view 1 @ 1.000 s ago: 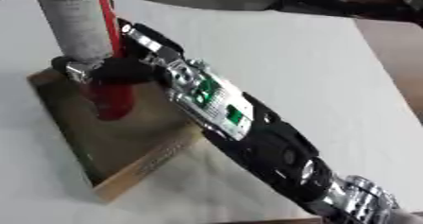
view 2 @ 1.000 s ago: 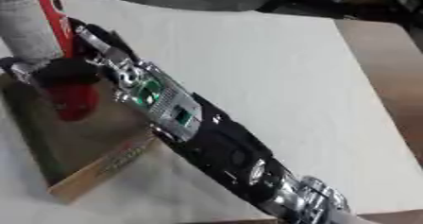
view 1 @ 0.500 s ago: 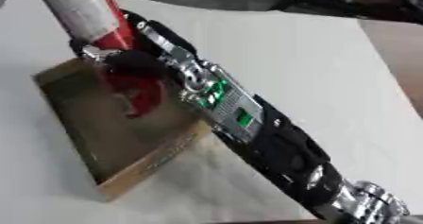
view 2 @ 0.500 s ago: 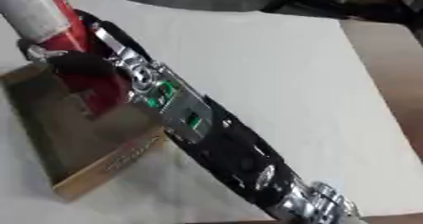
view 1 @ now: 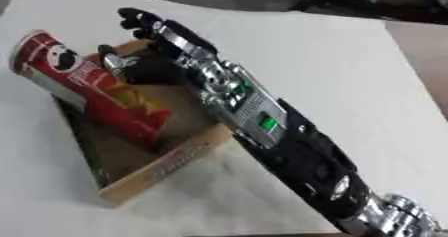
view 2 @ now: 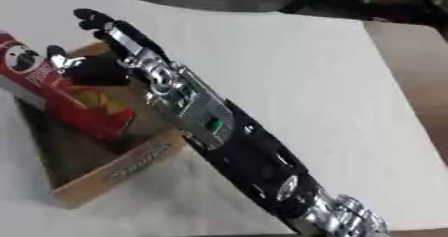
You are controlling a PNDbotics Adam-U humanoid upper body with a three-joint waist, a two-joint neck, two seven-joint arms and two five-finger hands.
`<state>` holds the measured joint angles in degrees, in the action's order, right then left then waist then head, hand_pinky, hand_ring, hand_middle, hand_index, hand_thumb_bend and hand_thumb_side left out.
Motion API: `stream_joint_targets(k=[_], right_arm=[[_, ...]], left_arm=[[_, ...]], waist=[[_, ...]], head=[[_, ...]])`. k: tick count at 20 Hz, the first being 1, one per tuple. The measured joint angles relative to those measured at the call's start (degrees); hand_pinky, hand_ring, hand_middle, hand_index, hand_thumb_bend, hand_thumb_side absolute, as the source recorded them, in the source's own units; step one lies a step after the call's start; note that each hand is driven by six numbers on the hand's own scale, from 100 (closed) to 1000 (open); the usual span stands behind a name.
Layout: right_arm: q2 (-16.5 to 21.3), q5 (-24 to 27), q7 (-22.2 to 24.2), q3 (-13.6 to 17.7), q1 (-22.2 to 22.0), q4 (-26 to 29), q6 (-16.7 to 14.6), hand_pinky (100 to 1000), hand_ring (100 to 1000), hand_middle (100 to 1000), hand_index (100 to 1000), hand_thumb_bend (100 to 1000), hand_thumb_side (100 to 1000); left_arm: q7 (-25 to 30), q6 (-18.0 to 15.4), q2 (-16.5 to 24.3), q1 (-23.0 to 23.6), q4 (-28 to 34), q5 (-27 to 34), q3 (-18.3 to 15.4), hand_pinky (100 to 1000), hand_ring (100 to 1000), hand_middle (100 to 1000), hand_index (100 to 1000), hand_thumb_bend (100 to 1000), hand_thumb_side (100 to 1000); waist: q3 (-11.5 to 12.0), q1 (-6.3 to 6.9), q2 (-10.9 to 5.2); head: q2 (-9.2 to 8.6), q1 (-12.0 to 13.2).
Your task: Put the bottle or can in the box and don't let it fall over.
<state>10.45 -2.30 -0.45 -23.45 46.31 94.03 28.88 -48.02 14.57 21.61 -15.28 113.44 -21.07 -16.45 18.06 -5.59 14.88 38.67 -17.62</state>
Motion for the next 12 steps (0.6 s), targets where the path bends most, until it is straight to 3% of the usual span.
stream_joint_targets(k=[3,5,7,10,12], right_arm=[[0.6,0.5,-0.5,0.5,0.0,0.4,0.2,1000,1000,925,1000,195,309],[1.4,1.3,-1.1,0.9,0.0,1.4,0.6,981,1000,906,1000,169,376],[3.0,2.7,-1.9,1.6,-0.2,3.6,1.1,932,986,871,1000,100,499],[7.8,7.7,-4.4,3.7,-1.5,10.4,1.9,907,961,857,1000,100,604],[11.6,12.6,-6.7,5.5,-2.9,15.1,1.7,910,962,859,1000,100,627]], left_arm=[[0.1,0.1,0.0,0.1,0.0,0.0,0.0,711,637,647,728,285,607],[0.1,0.1,0.0,0.3,0.0,0.0,0.0,711,636,646,728,285,607],[0.1,0.1,0.0,0.7,0.0,-0.1,0.0,711,636,646,728,285,606],[0.1,0.1,0.1,1.9,0.0,-0.3,0.0,711,636,645,728,285,606],[0.2,0.2,0.1,2.8,0.0,-0.5,0.0,711,636,645,728,286,606]], waist=[[-0.2,0.03,-0.16],[-0.6,0.14,-0.35],[-1.3,0.25,-0.72],[-3.2,0.57,-2.43],[-4.4,1.11,-2.92]], head=[[0.02,0.3],[0.06,0.5],[0.41,0.9],[1.28,2.1],[1.68,3.3]])
